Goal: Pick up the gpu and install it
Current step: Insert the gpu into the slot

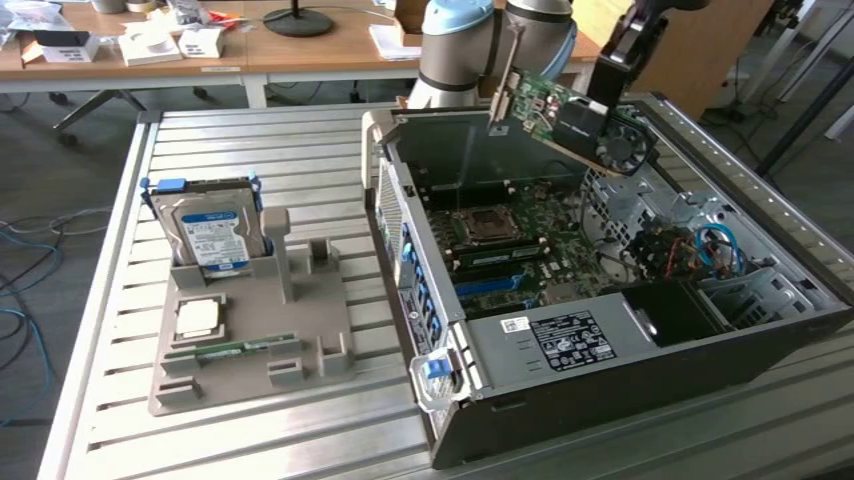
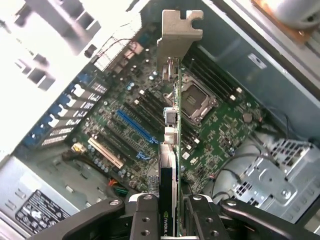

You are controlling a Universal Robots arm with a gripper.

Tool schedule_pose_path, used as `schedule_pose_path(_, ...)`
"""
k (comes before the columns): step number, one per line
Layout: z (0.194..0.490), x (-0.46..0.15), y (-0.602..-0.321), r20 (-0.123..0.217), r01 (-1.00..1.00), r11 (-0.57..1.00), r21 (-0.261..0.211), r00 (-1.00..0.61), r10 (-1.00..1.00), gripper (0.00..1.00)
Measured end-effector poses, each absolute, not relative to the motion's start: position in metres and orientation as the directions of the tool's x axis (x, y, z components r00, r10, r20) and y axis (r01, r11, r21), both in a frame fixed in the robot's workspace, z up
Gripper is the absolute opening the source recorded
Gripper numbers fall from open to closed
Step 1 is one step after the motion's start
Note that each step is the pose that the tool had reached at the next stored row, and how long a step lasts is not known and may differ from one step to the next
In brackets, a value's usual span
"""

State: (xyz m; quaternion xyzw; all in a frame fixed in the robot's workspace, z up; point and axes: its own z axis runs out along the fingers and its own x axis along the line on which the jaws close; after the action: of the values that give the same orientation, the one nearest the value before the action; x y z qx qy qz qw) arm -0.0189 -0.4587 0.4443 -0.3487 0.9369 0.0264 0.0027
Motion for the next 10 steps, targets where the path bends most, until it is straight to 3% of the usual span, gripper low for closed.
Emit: schedule_pose_path(10,0.4430,-0.0189,-0.4588,-0.023,-0.779,0.626,0.048,-0.627,-0.779,0.26)
